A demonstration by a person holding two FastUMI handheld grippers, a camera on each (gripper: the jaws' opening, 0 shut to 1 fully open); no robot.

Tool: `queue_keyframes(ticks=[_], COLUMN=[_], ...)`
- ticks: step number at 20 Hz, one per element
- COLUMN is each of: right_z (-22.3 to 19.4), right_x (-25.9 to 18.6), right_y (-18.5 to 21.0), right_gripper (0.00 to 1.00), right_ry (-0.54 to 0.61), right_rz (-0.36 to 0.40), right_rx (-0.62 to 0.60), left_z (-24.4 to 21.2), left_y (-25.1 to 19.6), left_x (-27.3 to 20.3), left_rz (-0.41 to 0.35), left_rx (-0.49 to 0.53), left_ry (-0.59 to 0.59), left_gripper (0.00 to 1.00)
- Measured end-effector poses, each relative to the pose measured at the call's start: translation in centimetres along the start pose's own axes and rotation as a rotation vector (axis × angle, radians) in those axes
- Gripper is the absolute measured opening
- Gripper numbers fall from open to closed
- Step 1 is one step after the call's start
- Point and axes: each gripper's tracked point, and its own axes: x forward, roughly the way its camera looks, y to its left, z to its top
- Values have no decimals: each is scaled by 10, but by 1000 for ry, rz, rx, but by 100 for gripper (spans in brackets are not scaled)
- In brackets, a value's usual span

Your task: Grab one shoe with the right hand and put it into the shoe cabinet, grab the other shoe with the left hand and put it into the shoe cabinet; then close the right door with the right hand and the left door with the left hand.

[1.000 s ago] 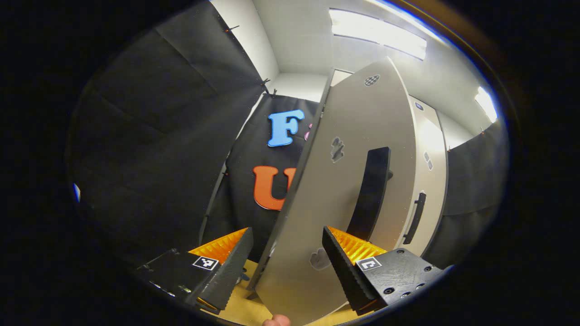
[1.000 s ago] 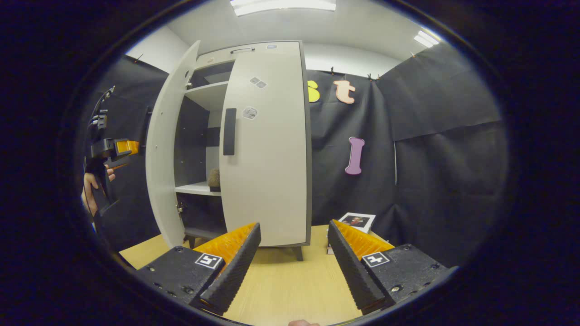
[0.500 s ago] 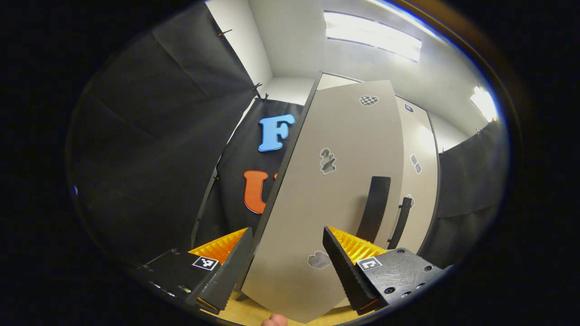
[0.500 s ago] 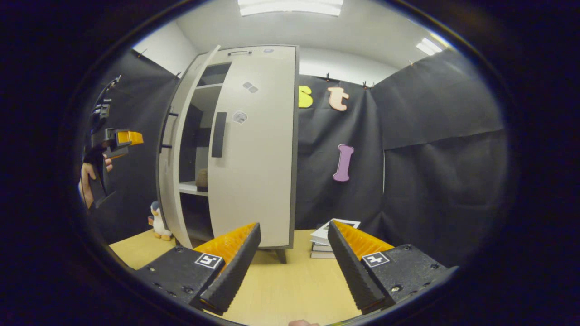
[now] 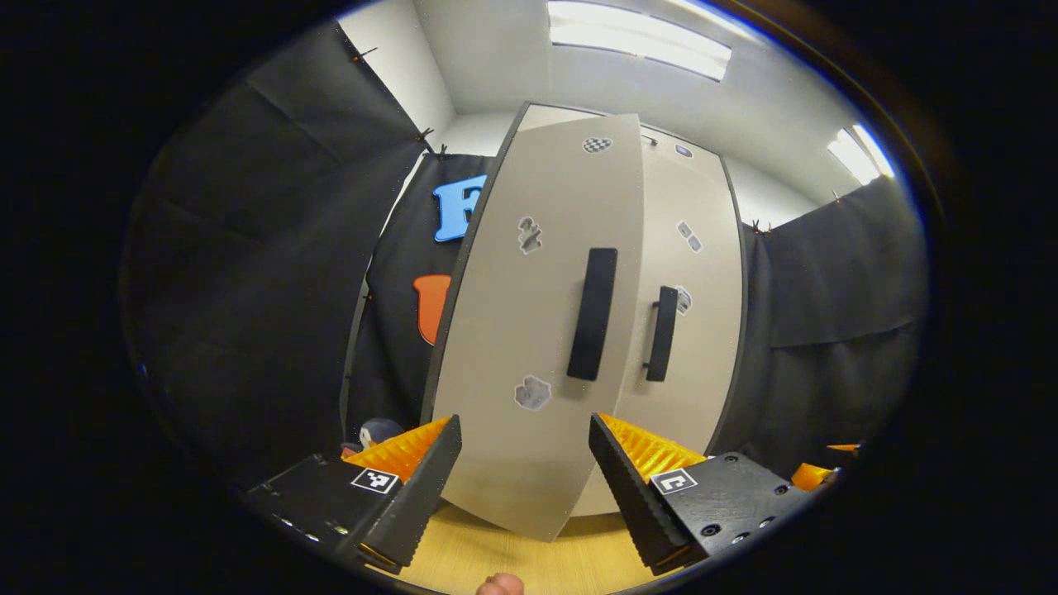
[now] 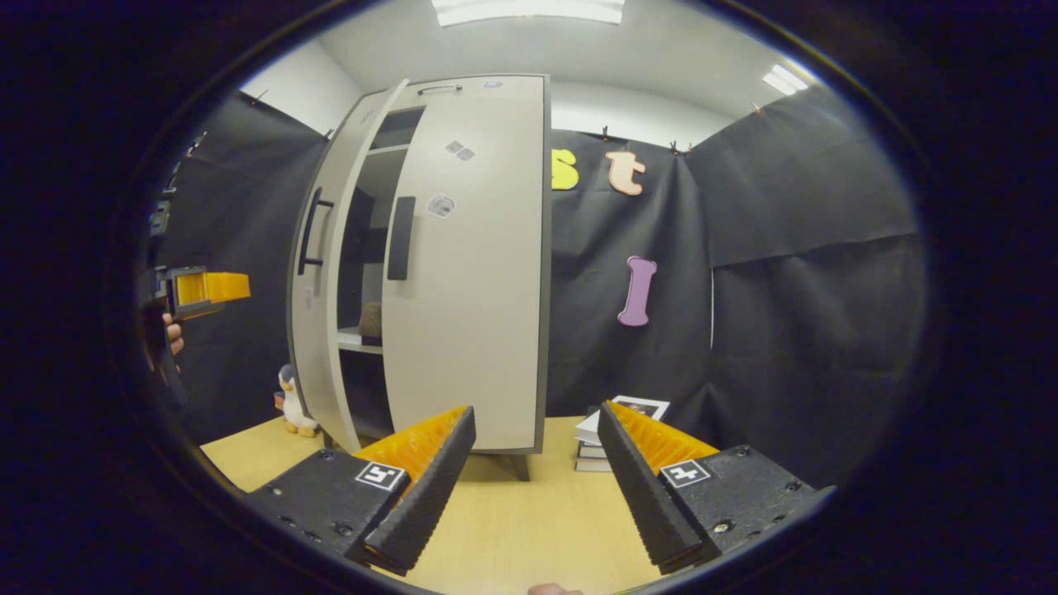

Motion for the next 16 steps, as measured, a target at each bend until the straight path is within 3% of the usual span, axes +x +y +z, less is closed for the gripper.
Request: queue_keyframes(ticks=[2, 6, 7, 8, 9, 11, 16], right_z=[-4, -10, -11, -13, -15, -10, -22], right_x=[0, -1, -1, -2, -4, -6, -3], right_y=[3, 4, 4, 3, 0, -8, -4], right_gripper=[97, 97, 98, 97, 97, 97, 98], right_ry=[11, 38, 44, 52, 54, 35, 70], right_rz=[8, 14, 16, 10, -8, -49, -39], right_rx=[13, 9, 9, 11, -1, -22, 53], left_z=[-22, -47, -54, -60, -67, -77, -95], left_y=[-13, -21, -25, -32, -37, -40, -52], left_x=[-12, -23, -24, -26, -28, -32, -38], left_rz=[-1, 24, 21, 8, -4, -10, -25], left_rx=[-9, 66, 67, 58, 51, 67, 63], left_ry=[31, 39, 45, 56, 68, 84, 143], left_gripper=[95, 95, 99, 94, 99, 95, 95])
